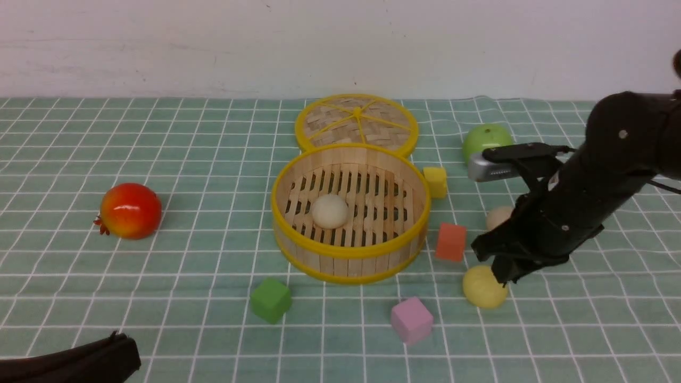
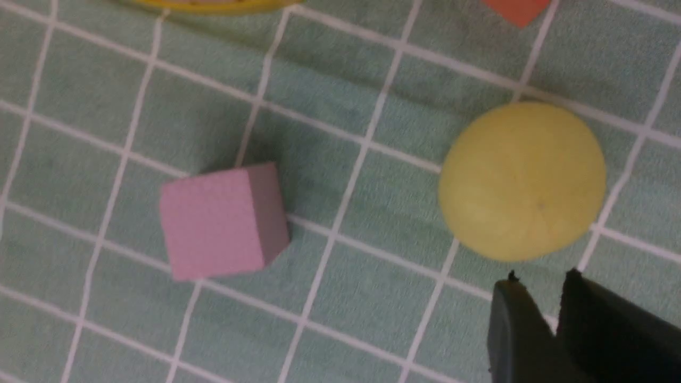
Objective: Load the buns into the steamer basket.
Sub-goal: Use the right arm to grab a steamed stuffed bun, then use the right arm to put the steamed stuffed bun into the steamer
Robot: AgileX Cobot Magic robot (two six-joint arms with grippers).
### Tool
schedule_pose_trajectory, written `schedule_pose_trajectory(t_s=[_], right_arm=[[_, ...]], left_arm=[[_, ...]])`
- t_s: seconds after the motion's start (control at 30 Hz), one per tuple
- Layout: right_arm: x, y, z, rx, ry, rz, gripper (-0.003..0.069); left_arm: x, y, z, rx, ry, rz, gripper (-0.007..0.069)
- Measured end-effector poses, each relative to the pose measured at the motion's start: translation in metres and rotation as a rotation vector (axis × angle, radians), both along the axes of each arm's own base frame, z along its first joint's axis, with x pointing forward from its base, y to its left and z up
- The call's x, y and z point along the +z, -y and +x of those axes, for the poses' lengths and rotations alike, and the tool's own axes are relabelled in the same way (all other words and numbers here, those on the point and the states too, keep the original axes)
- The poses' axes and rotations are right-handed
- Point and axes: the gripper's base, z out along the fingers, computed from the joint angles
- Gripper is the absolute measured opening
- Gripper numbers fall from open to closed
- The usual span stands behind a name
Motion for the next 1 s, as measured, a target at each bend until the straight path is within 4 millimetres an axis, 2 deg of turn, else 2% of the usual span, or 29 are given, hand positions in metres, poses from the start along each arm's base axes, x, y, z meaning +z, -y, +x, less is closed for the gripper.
schedule_pose_trajectory(t_s=[0.17,0.27,0.47,0.63,0.77,0.87,0.9,1.0], right_arm=[[-0.015,-0.002,0.013,-0.022,0.031,0.002,0.0262],[-0.024,-0.003,0.018,-0.029,0.042,0.001,0.0285],[-0.043,-0.005,0.025,-0.036,0.025,-0.009,0.0283],[-0.045,-0.005,0.028,-0.038,0.029,-0.009,0.0208],[-0.044,-0.005,0.027,-0.027,0.031,-0.014,0.0046],[-0.037,-0.004,0.024,-0.013,0.03,-0.015,0.0002],[-0.033,-0.005,0.022,-0.007,0.031,-0.014,0.0001],[-0.003,-0.013,0.014,0.031,0.08,0.004,0.0002]], left_arm=[[0.0,0.0,0.0,0.0,0.0,0.0,-0.0013],[0.0,0.0,0.0,0.0,0.0,0.0,-0.0013],[0.0,0.0,0.0,0.0,0.0,0.0,-0.0013],[0.0,0.0,0.0,0.0,0.0,0.0,-0.0013],[0.0,0.0,0.0,0.0,0.0,0.0,-0.0013],[0.0,0.0,0.0,0.0,0.0,0.0,-0.0012],[0.0,0.0,0.0,0.0,0.0,0.0,-0.0011],[0.0,0.0,0.0,0.0,0.0,0.0,-0.0008]])
